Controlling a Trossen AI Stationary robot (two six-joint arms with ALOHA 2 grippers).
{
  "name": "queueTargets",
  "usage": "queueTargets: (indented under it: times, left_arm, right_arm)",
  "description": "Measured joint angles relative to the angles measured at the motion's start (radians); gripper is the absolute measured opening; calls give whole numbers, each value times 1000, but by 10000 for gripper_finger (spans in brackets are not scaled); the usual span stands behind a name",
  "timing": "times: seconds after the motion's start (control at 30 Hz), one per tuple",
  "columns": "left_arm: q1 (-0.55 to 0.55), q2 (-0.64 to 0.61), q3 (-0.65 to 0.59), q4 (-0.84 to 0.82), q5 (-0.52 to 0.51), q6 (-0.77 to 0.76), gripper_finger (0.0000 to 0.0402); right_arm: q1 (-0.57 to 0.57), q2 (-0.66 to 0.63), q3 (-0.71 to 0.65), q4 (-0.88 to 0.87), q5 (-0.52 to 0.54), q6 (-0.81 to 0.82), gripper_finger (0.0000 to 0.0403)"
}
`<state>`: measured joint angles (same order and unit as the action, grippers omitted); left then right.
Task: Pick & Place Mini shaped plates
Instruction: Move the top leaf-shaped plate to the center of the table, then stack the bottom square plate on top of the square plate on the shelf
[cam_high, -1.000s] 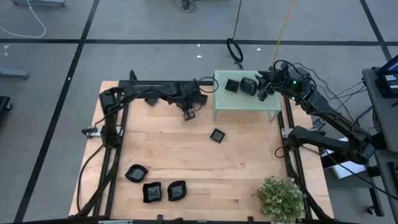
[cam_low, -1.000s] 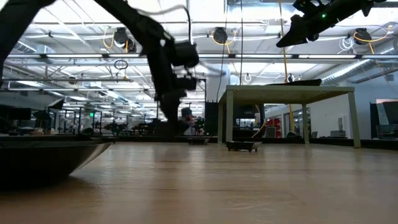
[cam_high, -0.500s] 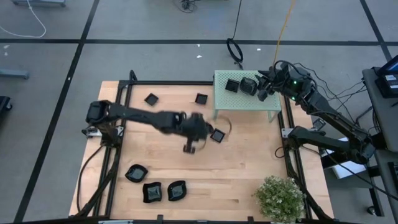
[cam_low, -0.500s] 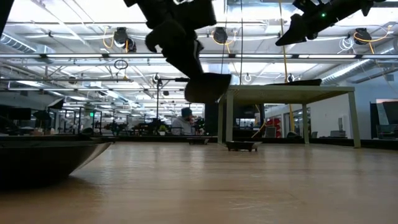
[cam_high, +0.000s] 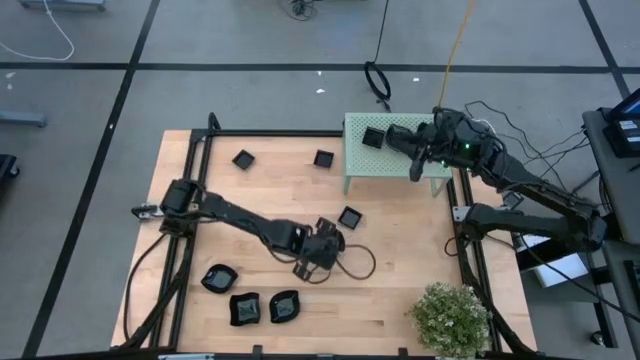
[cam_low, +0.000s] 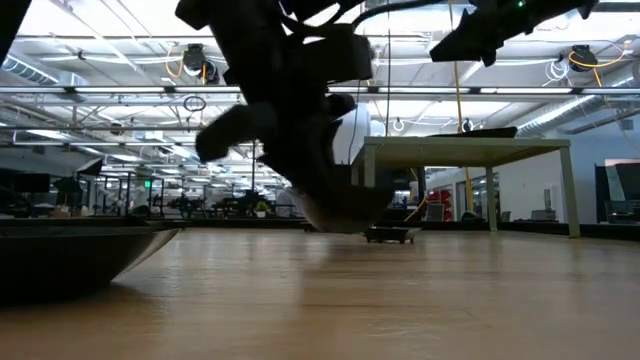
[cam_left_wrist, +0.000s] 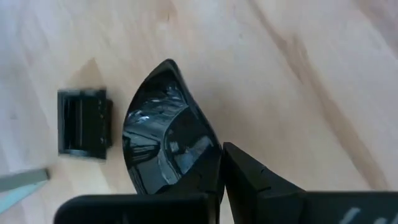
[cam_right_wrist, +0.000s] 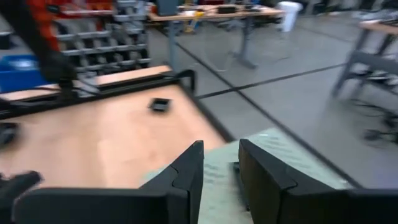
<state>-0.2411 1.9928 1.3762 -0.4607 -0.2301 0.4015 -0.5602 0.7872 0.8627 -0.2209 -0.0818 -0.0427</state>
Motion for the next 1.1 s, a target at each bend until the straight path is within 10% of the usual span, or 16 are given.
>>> queueTargets:
  times: [0.3, 0.63, 1.1]
  left_arm:
    - [-77, 44, 0, 188, -48, -306, 10]
    - [-93, 39, 0, 309, -53, -604, 134]
    - [-95, -180, 2, 486, -43, -658, 182]
  right_arm:
    - [214, 0, 0, -9, 6, 56, 89]
    - [337, 0, -1, -32, 7, 87, 89]
    - [562, 11, -197, -14, 139, 99, 89]
